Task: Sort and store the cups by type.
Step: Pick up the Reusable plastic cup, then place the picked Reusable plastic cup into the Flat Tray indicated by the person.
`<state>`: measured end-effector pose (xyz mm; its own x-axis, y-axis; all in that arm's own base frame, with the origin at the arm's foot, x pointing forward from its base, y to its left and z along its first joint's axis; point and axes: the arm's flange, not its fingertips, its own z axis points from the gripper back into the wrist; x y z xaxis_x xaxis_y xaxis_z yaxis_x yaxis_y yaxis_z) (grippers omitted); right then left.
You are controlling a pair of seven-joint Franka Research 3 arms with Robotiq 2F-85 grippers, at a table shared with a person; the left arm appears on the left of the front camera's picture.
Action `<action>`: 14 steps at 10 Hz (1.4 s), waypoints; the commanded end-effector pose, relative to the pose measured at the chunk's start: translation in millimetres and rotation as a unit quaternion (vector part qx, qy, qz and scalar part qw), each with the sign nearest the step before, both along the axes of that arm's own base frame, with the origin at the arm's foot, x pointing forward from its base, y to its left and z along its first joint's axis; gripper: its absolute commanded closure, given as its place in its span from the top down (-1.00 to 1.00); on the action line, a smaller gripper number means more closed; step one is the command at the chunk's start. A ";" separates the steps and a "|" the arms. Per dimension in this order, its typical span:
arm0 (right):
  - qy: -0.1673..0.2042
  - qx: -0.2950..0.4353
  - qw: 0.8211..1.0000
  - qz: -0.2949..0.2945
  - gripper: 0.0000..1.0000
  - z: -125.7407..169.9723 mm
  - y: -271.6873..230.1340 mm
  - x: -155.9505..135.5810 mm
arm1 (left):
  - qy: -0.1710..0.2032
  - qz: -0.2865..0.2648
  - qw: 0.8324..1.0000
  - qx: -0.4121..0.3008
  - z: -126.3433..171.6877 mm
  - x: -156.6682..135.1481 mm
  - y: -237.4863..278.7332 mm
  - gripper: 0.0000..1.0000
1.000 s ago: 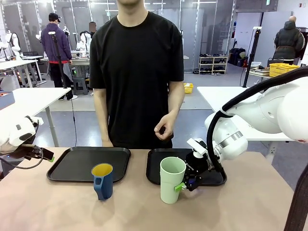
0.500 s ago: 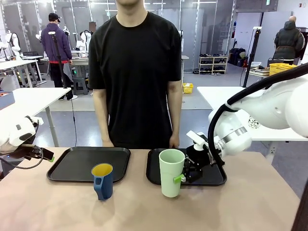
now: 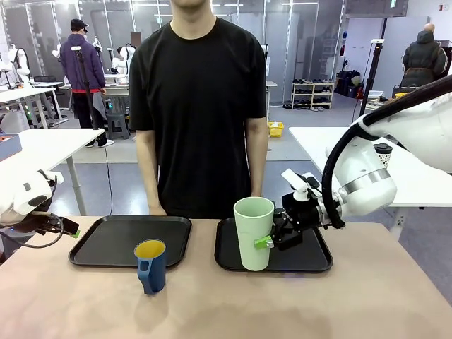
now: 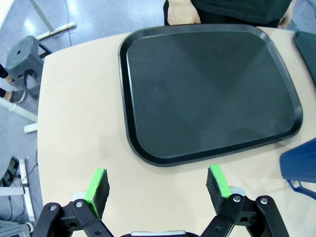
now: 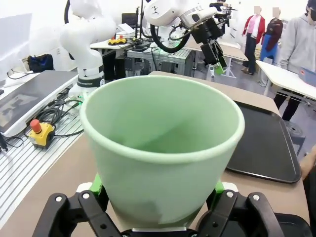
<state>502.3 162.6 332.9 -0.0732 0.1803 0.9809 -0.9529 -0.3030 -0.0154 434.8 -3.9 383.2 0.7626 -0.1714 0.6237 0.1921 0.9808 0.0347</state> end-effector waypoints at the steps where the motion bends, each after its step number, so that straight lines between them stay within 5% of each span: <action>1: -0.010 0.010 0.999 -0.038 0.04 -3.9 -3.3 -7.0 | 0.000 -0.001 1.000 0.000 0.5 0.0 -0.8 1.00; 2: 0.000 0.000 1.000 0.000 0.04 0.0 0.0 0.0 | 0.000 -0.001 1.000 0.000 0.5 0.0 -0.8 1.00; 14: 0.000 0.000 1.000 0.000 0.04 0.0 0.0 0.0 | 0.000 -0.001 1.000 0.000 0.5 0.0 -0.8 1.00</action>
<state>499.2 161.6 330.4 -0.0677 0.1806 0.9812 -0.9582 -0.2858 -0.0135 434.8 -3.9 383.2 0.7626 -0.1714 0.6238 0.1921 0.9808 0.0347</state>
